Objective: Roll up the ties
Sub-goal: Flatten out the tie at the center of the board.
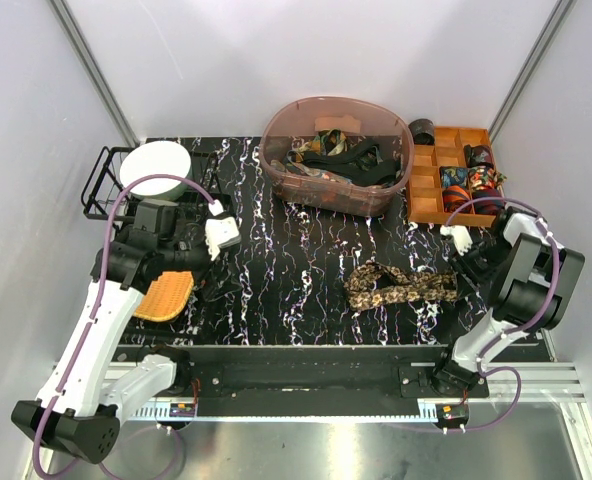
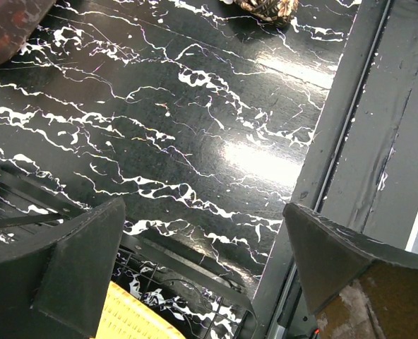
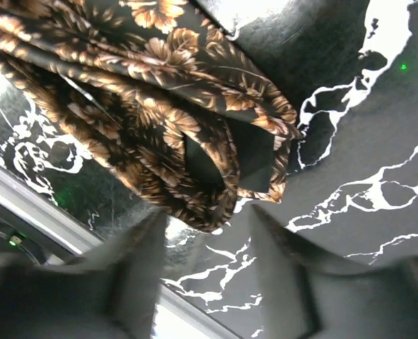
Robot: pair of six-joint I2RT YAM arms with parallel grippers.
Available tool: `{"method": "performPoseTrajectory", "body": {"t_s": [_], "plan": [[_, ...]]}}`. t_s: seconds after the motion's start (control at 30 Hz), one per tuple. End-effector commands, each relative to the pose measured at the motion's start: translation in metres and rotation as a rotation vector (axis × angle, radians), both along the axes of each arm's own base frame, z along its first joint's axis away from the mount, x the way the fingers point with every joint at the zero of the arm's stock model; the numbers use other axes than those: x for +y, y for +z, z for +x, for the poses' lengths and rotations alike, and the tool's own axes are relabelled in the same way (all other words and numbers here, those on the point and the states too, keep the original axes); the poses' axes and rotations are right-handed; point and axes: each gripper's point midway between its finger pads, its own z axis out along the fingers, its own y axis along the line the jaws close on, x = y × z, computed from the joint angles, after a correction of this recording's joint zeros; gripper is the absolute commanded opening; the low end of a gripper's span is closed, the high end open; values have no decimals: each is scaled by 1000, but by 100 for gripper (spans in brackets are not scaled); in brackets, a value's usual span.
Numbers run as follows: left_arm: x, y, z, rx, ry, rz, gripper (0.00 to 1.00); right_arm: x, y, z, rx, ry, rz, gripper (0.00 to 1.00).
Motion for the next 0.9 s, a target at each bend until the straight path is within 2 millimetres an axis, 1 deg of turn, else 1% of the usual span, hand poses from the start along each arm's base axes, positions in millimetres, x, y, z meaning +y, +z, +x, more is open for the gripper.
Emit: {"method": "performPoseTrajectory", "body": {"t_s": [0.0,0.03,0.07,0.1,0.13,0.17,0.2,0.23,0.27,0.3,0.33,0.37,0.4,0.43,0.47,0.5,0.53,0.57,0.6,0.63,0.67,0.7,0.73,0.77,0.8,0.83,0.87], "plan": [[-2,16,8,-57,2,-8,99,9,9,-13,-16,76,22,28],[-2,17,8,-56,8,-11,99,12,15,-16,-31,91,24,19],[-3,19,9,-60,10,-14,99,20,21,-24,-19,107,59,11],[-3,18,9,-59,11,-16,99,25,31,-26,-36,108,72,0],[-3,19,9,-51,22,-25,99,31,39,-29,-40,110,100,0],[-4,21,9,-53,26,-32,99,47,56,-36,-33,111,172,0],[-5,21,8,-40,32,-43,99,55,71,-39,-60,118,194,0],[-6,21,7,-33,32,-49,99,68,85,-51,-34,125,240,0],[-7,22,7,-34,30,-55,99,84,99,-48,-72,161,280,0],[-7,22,7,-25,39,-61,99,95,112,-49,-112,185,290,0],[-7,23,8,-25,44,-65,99,109,123,-56,-99,190,321,0],[-8,24,9,-25,47,-69,99,135,137,-54,-129,253,370,0],[-9,25,10,-18,56,-75,99,152,147,-58,-146,291,395,0],[-9,27,12,-19,64,-79,99,168,156,-60,-131,280,427,0],[-10,29,14,-18,71,-85,99,201,169,-66,-133,370,491,0],[-10,30,14,0,91,-96,99,217,176,-67,-130,385,525,0],[-11,33,16,0,103,-104,99,238,185,-62,-130,358,584,0],[-11,34,16,18,121,-114,99,263,191,-69,-103,434,617,0],[-10,35,16,25,135,-119,99,278,196,-69,-94,447,646,0],[-11,37,17,22,142,-126,99,300,207,-62,-106,449,698,0],[-10,38,16,34,161,-135,99,316,207,-61,-88,462,718,0],[-8,40,15,27,177,-142,99,337,209,-70,-70,513,741,0],[-7,42,17,20,193,-154,99,359,216,-59,-100,498,782,0],[-4,44,18,31,225,-172,99,375,209,-52,-87,492,780,0],[-3,44,16,32,235,-184,99,403,213,-56,-97,524,810,0],[-1,47,18,21,249,-198,99,418,223,-52,-115,545,835,0],[3,48,21,23,277,-208,99,434,212,-46,-82,539,819,0]]}}
